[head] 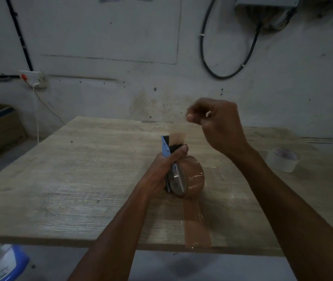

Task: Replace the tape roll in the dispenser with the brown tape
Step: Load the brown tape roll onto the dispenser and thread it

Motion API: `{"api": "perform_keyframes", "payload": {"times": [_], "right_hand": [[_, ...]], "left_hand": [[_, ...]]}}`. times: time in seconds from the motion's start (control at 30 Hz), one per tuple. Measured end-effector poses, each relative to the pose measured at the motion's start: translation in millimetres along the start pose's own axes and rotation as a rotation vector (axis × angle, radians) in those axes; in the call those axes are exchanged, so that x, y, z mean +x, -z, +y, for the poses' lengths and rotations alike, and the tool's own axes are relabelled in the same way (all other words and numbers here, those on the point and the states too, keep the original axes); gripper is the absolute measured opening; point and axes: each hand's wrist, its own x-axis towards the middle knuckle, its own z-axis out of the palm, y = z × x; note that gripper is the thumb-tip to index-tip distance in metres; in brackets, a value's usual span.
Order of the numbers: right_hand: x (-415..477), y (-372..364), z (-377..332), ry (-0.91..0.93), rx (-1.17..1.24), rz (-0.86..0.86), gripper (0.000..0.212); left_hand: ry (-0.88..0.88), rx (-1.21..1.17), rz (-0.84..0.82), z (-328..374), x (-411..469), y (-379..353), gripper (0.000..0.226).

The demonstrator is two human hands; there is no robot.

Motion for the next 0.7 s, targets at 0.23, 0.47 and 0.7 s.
{"api": "perform_keyframes", "payload": {"times": [0.23, 0.47, 0.7], "right_hand": [[-64, -16, -2, 0.043, -0.042, 0.159, 0.007], [-154, -84, -8, -0.04, -0.428, -0.244, 0.041], [-120, -91, 3, -0.264, -0.403, -0.267, 0.051]], "left_hand": [[0.006, -0.051, 0.068, -5, -2, -3, 0.055], [-0.009, 0.075, 0.186, -2, -2, -11, 0.047], [-0.025, -0.098, 0.156, -4, -5, -16, 0.03]]}}
